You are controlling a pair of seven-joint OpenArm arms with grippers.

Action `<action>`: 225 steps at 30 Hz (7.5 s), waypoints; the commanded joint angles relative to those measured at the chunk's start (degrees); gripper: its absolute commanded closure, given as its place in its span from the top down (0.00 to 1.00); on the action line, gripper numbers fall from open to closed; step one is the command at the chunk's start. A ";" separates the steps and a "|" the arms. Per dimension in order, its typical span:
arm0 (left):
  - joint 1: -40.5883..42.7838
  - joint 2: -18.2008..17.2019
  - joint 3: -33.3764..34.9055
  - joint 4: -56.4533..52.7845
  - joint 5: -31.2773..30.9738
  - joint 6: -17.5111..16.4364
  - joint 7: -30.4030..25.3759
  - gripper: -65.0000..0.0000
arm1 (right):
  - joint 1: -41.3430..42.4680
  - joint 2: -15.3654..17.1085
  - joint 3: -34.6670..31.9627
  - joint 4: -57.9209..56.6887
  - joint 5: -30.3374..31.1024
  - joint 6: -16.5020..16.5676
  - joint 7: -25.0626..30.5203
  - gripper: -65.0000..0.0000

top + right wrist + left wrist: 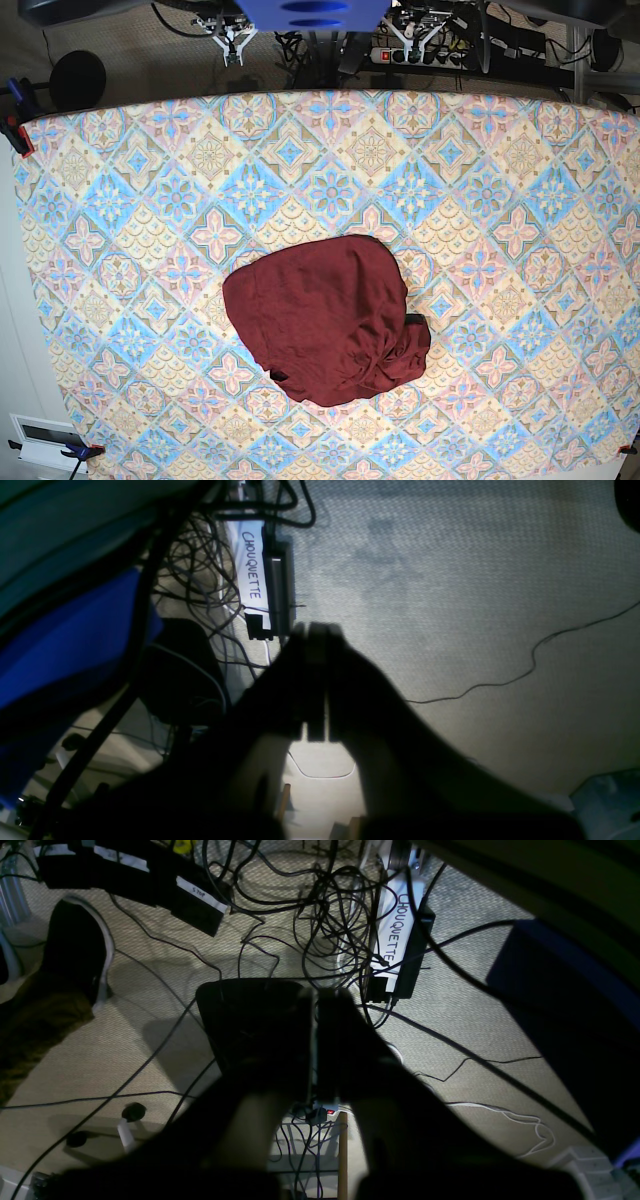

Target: Layout the t-shirt on the table in an organized manner, then fold the t-shirt properly

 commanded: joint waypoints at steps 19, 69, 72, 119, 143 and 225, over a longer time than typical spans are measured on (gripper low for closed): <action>4.31 -0.08 -0.01 8.08 -0.15 0.32 0.12 0.00 | -0.30 1.33 -0.21 0.16 0.25 0.01 0.05 0.00; 59.26 -16.43 -0.19 103.11 -13.60 0.67 5.31 0.00 | -53.14 21.64 10.69 91.59 22.41 0.01 0.05 0.00; 59.26 -16.34 -0.19 106.19 -13.60 0.67 5.31 0.00 | -53.23 21.73 10.96 95.55 22.41 0.01 -0.04 0.00; 15.30 -20.56 -2.03 106.37 -25.82 0.67 31.77 0.15 | 27.21 17.42 -19.20 61.53 22.67 0.10 -19.99 0.32; 15.30 -20.39 -1.94 106.28 -25.90 0.67 31.77 0.15 | 38.73 12.32 -21.48 35.59 22.58 11.09 -19.38 0.46; -56.17 -2.36 23.64 33.57 -25.64 0.67 14.54 0.00 | -2.15 20.14 25.99 87.72 40.16 10.91 -23.07 0.00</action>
